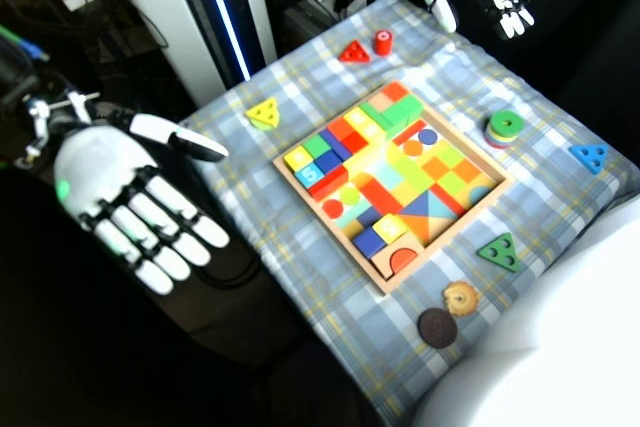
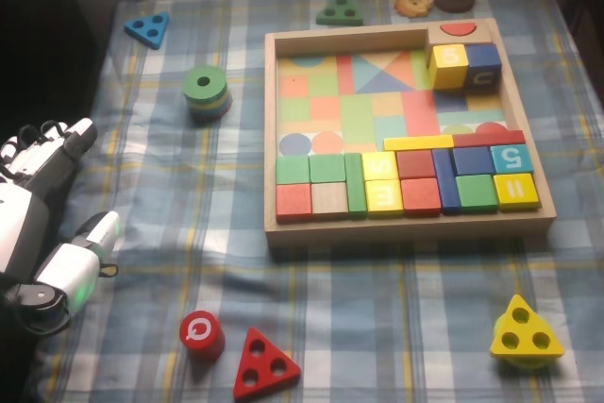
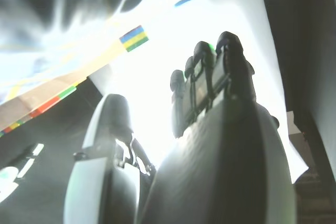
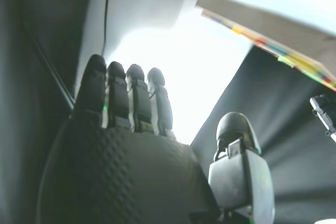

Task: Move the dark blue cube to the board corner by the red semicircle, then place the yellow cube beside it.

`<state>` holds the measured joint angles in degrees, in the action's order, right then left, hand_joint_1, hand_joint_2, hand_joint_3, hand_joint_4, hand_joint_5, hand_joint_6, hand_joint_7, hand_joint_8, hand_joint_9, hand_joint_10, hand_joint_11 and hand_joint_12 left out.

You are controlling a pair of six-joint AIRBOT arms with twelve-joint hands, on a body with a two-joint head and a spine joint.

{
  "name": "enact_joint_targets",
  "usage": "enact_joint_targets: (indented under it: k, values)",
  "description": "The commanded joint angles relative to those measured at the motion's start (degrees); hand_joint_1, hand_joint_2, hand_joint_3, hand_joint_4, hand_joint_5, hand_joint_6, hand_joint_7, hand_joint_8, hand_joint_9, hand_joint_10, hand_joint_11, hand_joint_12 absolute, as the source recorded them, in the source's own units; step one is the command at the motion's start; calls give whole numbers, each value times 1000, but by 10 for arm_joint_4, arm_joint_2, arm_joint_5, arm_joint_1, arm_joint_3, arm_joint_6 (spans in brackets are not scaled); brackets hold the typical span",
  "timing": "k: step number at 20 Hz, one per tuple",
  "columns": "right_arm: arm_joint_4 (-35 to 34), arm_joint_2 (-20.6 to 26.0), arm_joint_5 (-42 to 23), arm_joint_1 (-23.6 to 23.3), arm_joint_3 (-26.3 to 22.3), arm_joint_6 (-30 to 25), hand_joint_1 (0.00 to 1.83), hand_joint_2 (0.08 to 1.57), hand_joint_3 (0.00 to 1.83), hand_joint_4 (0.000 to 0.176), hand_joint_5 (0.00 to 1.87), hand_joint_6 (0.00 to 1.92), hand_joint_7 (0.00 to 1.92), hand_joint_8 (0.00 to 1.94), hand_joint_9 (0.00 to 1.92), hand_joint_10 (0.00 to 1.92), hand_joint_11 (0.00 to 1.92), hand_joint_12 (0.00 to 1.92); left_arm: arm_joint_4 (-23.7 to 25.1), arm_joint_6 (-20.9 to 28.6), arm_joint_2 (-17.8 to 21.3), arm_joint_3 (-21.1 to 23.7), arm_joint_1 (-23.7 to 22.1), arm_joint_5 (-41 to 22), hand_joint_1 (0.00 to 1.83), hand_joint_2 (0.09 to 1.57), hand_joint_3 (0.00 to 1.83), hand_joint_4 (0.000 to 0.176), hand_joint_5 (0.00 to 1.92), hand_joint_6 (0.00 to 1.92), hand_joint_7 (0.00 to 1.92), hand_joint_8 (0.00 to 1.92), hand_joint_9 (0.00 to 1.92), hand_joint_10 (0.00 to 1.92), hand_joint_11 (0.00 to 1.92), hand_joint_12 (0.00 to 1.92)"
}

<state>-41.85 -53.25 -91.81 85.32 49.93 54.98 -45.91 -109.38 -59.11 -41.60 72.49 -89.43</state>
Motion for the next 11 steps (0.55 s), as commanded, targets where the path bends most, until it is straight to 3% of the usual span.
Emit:
enact_joint_targets:
  k: [1,2,3,4,6,7,8,9,10,11]
  values:
    - [3,-2,-91,1,3,-2,0,1220,0,28,298,7,239,3,153,2,64,77,33,2,9,1,-1,-75,797,1394,0,0,262,0,172,0,152,5,0,0]
    - [1,-7,-91,1,3,-2,0,1225,0,29,306,10,246,5,153,1,59,78,34,2,13,4,3,-83,734,1405,5,1,238,0,152,0,121,3,0,0]
    - [-1,-13,-91,1,3,-3,0,1250,7,17,313,11,259,9,177,10,86,93,35,2,16,7,4,-89,777,1398,0,17,232,0,148,0,100,4,0,0]
    - [-4,-21,-92,1,5,-8,0,1281,8,17,326,4,271,7,194,2,56,209,35,2,17,8,5,-94,766,1396,0,34,227,0,146,0,89,2,0,0]
    - [-7,-39,-92,0,18,-16,0,1325,0,13,362,5,304,6,227,4,1,512,32,2,17,9,7,-99,719,1406,4,32,221,6,150,8,99,8,0,0]
    - [-10,-44,-92,-1,24,-16,0,1324,0,0,381,1,327,1,275,5,0,718,32,2,16,9,7,-99,652,1420,9,42,208,4,144,4,90,3,0,0]
    - [-17,-53,-92,-2,34,-20,0,1329,0,0,419,0,361,0,345,8,6,921,34,3,16,9,7,-100,615,1435,13,71,175,1,123,1,74,1,0,0]
    - [-23,-61,-92,-2,42,-30,0,1345,0,0,445,1,387,1,384,8,3,1020,36,3,16,8,7,-100,660,1427,6,63,185,5,127,2,64,1,0,0]
    - [-24,-65,-92,-2,46,-40,12,1342,0,0,449,1,393,1,391,7,0,1044,36,3,15,7,8,-100,622,1430,6,77,174,2,110,2,51,1,0,0]
    - [-24,-69,-92,-2,47,-42,32,1351,0,0,461,3,413,5,378,3,0,943,36,3,13,5,9,-100,664,1422,0,59,188,6,131,7,76,12,0,0]
